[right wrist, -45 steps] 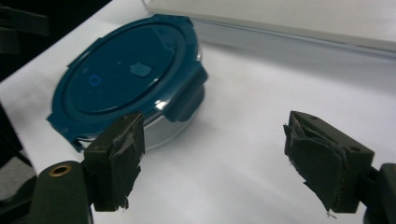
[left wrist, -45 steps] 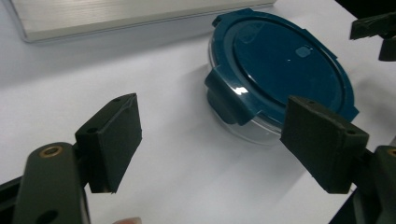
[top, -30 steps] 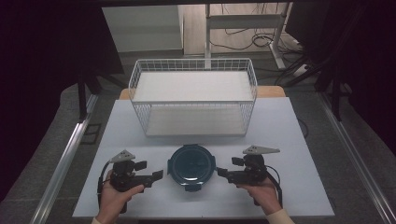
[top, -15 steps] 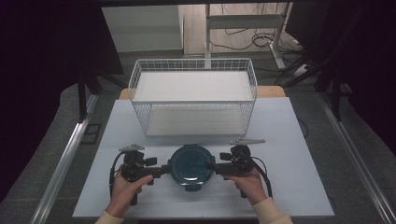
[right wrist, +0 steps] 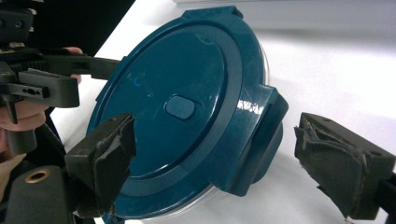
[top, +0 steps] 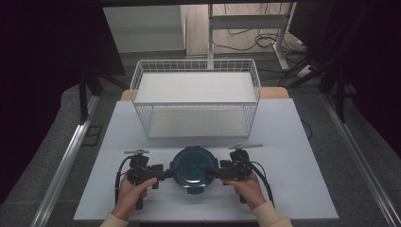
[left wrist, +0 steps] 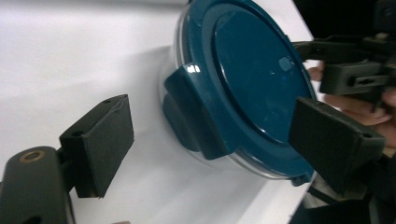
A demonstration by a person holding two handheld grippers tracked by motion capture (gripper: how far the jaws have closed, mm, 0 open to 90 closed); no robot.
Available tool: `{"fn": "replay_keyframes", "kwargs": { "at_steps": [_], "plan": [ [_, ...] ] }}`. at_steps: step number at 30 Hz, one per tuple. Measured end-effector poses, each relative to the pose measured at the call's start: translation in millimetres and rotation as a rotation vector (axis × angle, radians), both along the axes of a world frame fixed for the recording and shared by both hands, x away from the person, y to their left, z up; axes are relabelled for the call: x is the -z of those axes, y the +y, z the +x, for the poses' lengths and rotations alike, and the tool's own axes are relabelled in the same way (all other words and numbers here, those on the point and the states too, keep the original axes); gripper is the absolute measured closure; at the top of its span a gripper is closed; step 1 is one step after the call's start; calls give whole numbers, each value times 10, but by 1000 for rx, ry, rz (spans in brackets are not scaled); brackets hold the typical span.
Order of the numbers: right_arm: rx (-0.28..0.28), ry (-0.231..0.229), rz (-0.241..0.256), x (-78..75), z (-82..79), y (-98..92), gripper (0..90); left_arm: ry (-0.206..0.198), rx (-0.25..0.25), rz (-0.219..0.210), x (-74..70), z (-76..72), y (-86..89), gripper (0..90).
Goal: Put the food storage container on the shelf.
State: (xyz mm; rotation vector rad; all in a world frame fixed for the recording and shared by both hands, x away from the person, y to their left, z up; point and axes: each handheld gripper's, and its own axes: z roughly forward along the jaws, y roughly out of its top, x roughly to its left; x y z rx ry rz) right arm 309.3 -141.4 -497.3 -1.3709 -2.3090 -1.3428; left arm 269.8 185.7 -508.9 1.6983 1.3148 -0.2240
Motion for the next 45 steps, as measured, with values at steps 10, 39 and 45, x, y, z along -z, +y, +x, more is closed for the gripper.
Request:
{"fn": "replay_keyframes", "kwargs": {
  "at_steps": [10,39,45],
  "plan": [
    [-6,50,20,79,31,39,122,47,21,-49,102,72,-57,170],
    [48,175,113,115,18,-2,312,95,11,-74,88,6,-113,332],
    [73,157,140,92,-87,-56,359,71,13,-76,50,-50,-105,376]
  ]
}}
